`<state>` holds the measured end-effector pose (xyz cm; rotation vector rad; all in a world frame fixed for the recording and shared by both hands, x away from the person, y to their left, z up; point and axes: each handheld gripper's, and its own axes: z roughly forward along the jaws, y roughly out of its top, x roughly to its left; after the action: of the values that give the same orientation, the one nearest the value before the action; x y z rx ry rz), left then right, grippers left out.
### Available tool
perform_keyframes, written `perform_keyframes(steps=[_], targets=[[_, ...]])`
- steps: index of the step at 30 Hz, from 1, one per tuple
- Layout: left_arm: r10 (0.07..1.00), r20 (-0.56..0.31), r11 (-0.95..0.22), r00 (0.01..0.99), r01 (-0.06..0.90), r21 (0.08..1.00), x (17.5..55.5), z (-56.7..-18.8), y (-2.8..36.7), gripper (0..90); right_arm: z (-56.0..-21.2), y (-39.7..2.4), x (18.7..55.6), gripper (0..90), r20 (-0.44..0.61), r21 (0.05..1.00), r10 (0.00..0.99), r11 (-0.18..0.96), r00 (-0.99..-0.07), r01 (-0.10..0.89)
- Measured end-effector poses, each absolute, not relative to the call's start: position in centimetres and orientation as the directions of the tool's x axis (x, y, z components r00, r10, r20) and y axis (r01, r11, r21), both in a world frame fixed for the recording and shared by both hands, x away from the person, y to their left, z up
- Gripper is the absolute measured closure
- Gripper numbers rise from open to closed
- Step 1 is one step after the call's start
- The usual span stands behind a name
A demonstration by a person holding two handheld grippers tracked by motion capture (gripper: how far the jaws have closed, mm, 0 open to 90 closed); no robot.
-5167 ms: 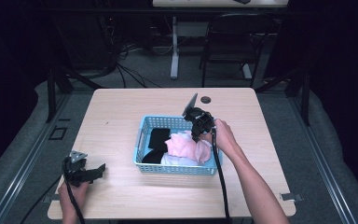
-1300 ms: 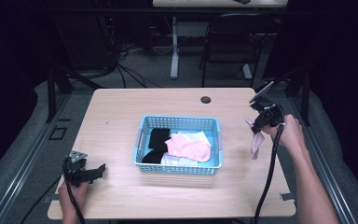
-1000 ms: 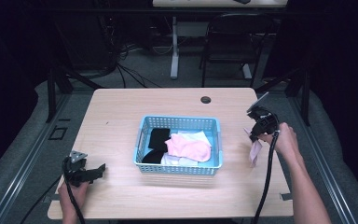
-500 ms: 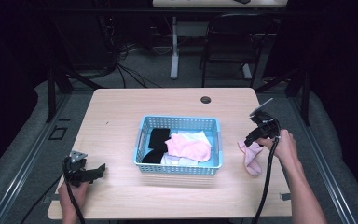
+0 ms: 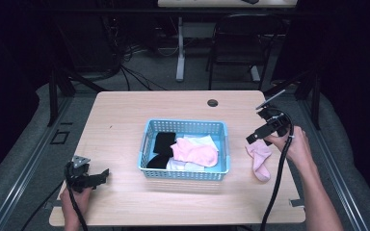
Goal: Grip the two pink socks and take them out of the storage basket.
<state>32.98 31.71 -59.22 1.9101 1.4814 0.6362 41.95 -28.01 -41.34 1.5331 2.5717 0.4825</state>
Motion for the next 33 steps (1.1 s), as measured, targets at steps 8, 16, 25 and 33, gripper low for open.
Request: perform_keyframes(steps=[8,16,25,33], targets=[[0.968,-0.004,-0.167,0.249,0.662,0.730,33.0,-59.2,31.7,8.8,-39.0,-24.8,41.6,0.0,0.034,0.366,0.840,0.494,-0.542,0.789],[0.968,-0.004,-0.167,0.249,0.662,0.730,33.0,-59.2,31.7,8.8,-38.3,-20.3,42.0,0.0,0.019,0.356,0.789,0.569,-0.614,0.742],[0.969,-0.004,-0.167,0.249,0.663,0.729,33.0,-59.2,31.7,8.8,-39.4,-15.0,42.6,0.0,0.024,0.332,0.729,0.640,-0.684,0.693],[0.969,-0.005,-0.167,0.249,0.664,0.729,33.0,-59.2,31.7,8.8,-42.3,-11.0,43.6,0.0,0.042,0.270,0.684,0.694,-0.728,0.668]])
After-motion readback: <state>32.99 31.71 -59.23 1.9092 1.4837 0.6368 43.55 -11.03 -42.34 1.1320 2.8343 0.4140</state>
